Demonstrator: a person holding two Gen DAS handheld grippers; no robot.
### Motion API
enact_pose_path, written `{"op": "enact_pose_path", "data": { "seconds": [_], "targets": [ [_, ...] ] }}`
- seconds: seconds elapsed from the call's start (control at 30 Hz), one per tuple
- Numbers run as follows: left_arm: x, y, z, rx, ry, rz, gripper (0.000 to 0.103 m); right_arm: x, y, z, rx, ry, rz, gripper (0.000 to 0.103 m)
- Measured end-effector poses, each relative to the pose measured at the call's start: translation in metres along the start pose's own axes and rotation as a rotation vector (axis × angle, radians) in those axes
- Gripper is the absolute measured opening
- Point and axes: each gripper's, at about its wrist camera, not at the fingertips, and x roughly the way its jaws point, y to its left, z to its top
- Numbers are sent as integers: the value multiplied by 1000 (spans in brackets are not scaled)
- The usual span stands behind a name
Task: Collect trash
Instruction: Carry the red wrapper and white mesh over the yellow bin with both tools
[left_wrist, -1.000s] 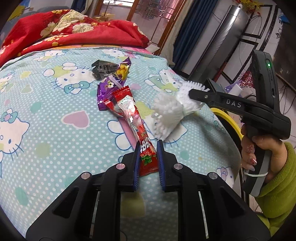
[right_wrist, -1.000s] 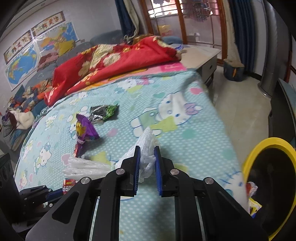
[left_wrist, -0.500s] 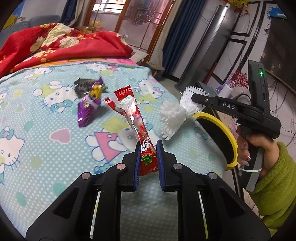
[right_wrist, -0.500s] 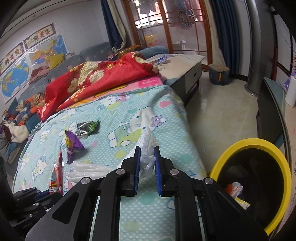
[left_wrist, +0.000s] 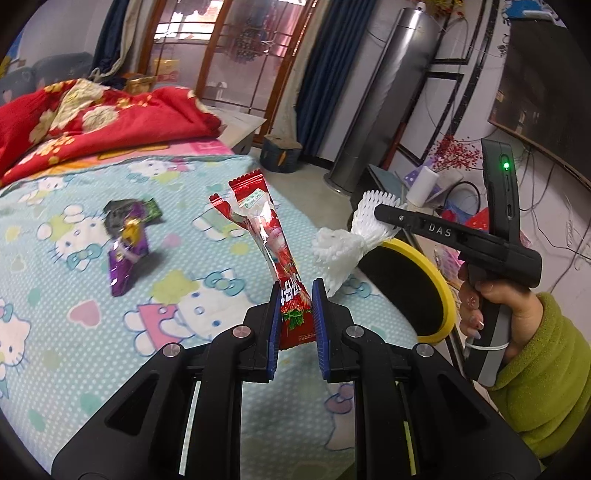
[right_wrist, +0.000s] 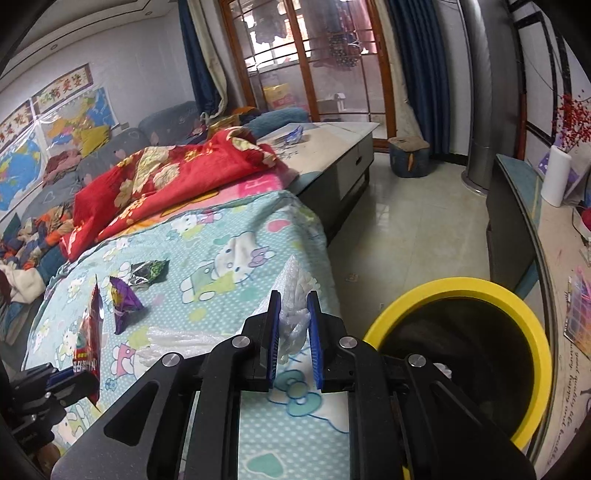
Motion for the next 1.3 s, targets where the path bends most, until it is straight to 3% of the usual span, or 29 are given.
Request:
{"op": "enact_pose_path", "data": {
  "seconds": [0.67, 1.3],
  "targets": [
    [29, -51, 15, 105, 25, -67, 11, -34, -82, -2, 126, -77, -132, 14],
    [73, -102, 17, 207, 87, -124, 11, -44, -154, -22, 216, -86, -297, 14]
  ]
}}
